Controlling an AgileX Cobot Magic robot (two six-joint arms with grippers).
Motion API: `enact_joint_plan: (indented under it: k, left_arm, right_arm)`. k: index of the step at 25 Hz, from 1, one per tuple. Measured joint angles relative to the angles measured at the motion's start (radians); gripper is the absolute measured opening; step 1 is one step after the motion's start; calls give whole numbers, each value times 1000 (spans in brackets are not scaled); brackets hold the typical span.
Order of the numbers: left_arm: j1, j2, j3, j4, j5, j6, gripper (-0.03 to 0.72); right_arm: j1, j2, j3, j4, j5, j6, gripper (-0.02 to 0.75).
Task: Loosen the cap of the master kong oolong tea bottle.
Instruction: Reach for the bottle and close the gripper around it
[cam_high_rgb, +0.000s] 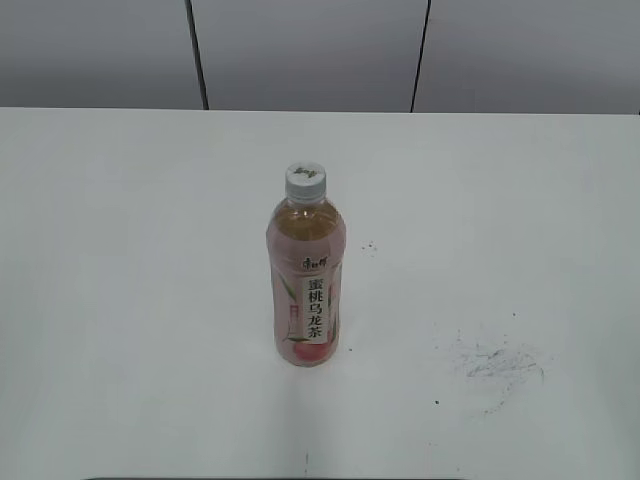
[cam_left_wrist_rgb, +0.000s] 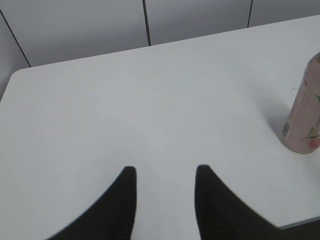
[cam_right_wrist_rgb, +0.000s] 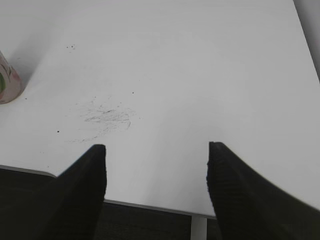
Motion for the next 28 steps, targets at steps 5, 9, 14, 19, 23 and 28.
enact_joint_plan:
  k: [5, 9, 14, 19, 23, 28]
  left_arm:
    - [0, 0, 0, 0, 0, 0, 241]
    - [0, 0, 0, 0, 0, 0, 241]
    - [0, 0, 0, 0, 0, 0, 241]
    - [0, 0, 0, 0, 0, 0, 241]
    - [0, 0, 0, 0, 0, 0, 243]
    - [0, 0, 0, 0, 0, 0, 241]
  right_arm:
    - [0, 0, 0, 0, 0, 0, 481]
    - [0, 0, 0, 0, 0, 0, 481]
    - [0, 0, 0, 0, 0, 0, 481]
    - [0, 0, 0, 0, 0, 0, 481]
    - [0, 0, 0, 0, 0, 0, 481]
    - [0, 0, 0, 0, 0, 0, 481]
